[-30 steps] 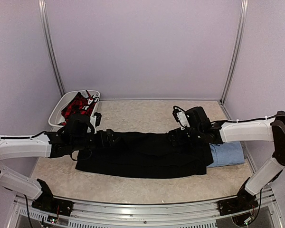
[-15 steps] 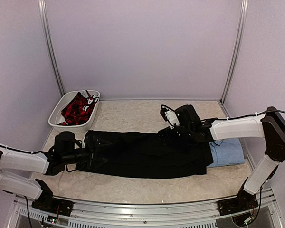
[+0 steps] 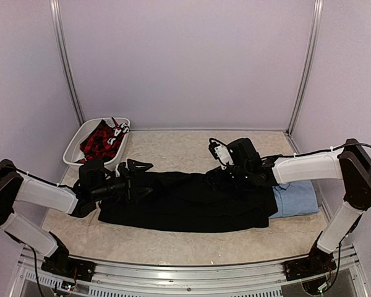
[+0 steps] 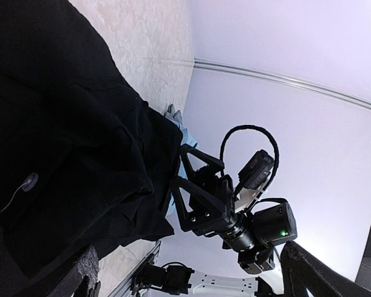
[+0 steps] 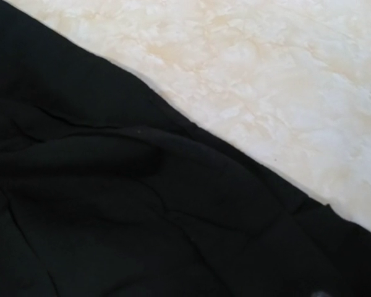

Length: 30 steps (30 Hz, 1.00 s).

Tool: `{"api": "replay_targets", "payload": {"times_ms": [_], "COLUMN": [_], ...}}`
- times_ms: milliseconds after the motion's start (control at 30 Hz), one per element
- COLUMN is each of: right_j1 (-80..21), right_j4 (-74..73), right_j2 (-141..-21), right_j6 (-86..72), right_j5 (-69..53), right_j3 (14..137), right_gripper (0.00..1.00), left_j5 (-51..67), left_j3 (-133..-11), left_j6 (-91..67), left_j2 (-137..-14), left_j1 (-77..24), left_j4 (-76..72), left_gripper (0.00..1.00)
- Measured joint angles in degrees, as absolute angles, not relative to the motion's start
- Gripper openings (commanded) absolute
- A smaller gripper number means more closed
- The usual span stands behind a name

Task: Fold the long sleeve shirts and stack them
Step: Adjust the sleeve of the rectangle-folded shirt.

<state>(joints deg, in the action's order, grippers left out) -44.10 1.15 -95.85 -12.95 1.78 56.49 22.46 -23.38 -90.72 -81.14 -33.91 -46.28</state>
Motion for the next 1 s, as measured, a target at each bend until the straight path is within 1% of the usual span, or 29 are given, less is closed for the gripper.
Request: {"api": "replay_targets", "payload": {"times_ms": [200,333,533,733,1000], "right_j1": [-44.1,-44.1,-44.1,-44.1,-44.1], "right_j4": [1.13,1.15,1.13,1.13,1.13], "right_j2": [-95.81,-95.81,-95.81,-95.81,-95.81], "right_j6": [-12.95,-12.95,-12.93,-12.93,-12.88], "right_j5": [2.66,2.85,3.22,3.75,3.79], "right_j3": [55.68,55.53,55.53,55.53,55.53], "right_gripper": [0.83,0.83,0.83,0.83,0.83], "left_j5": [21.17,20.51,17.08,12.47,10.5], "left_j3": [-23.92,-25.08,-33.3,-38.61,-45.5], "left_j6": [-92.05,-90.85,-81.23,-70.41,-56.6], "left_j2": [-82.85,-83.88,-85.69,-85.6,-85.36], "left_j1": [-33.93,-33.82,-33.82,-33.85,-35.05], "left_j4": [-47.35,-45.87,-34.15,-22.09,-9.1], "left_gripper": [0.94,0.94,0.93,0.93,0.88]}}
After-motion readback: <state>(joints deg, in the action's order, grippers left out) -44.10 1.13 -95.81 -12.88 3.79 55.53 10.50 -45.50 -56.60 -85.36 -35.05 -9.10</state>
